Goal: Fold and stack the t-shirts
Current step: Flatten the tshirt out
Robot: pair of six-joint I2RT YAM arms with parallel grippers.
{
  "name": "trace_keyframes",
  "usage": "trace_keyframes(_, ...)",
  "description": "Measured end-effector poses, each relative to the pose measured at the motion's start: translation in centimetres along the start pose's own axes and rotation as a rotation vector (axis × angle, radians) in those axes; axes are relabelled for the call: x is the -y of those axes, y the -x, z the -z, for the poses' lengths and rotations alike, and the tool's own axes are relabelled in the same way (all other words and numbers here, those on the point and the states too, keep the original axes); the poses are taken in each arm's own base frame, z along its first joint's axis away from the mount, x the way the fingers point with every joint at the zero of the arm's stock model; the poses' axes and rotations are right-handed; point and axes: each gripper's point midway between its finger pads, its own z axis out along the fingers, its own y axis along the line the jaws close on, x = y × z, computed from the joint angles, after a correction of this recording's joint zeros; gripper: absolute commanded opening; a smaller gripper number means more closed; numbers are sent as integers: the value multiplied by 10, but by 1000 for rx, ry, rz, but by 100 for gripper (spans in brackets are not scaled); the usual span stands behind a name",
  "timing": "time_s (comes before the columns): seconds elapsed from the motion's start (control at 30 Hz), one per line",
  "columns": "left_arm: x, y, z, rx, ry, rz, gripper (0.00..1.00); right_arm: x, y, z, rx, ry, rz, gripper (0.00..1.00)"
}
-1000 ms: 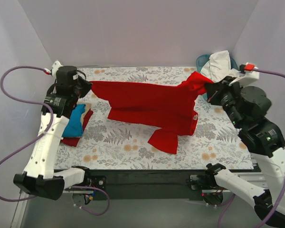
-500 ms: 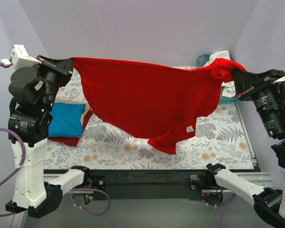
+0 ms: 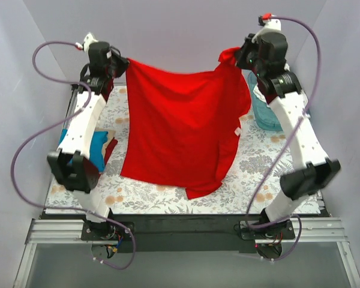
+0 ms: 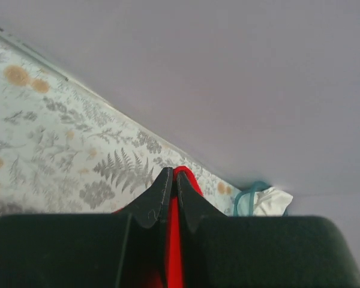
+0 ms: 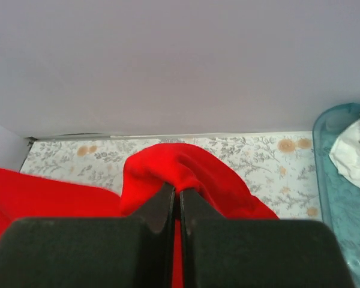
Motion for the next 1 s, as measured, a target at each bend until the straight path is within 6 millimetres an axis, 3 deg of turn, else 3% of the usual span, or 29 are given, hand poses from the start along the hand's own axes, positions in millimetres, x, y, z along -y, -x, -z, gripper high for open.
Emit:
trace_keyframes(0.1,11,24,-52,27,-38,22,0,4,-2,-58,-10,9,4,1)
trace_keyframes(0.2,25,75,-65,108,-110,51,0,-5,18,-67,48,42,12,1)
trace_keyframes(0.3,35,136,-36,212,-196,75,0,-20,65,-40,181,92,22,1)
trace_keyframes(0.4,42,176,9,301,-255,78,0,-34,111,10,314,146,23,1)
trace_keyframes(0.47,49,181,37,326,-291,74,0,-38,127,46,389,174,21,1)
trace_keyframes(0.53,54,173,61,321,-323,72,0,-35,124,72,421,182,18,1)
trace_keyframes(0.63,35,135,78,255,-316,85,0,-16,82,85,377,159,4,1)
trace_keyframes(0.7,3,99,74,195,-271,105,0,2,25,82,279,127,-18,1)
trace_keyframes(0.83,-95,-4,57,-1,-80,163,0,51,-139,77,-31,30,-94,1)
trace_keyframes(0.93,-176,-94,60,-176,97,209,0,92,-281,112,-306,-69,-187,1)
trace_keyframes(1.0,-216,-138,74,-267,195,240,0,109,-353,147,-440,-119,-266,1)
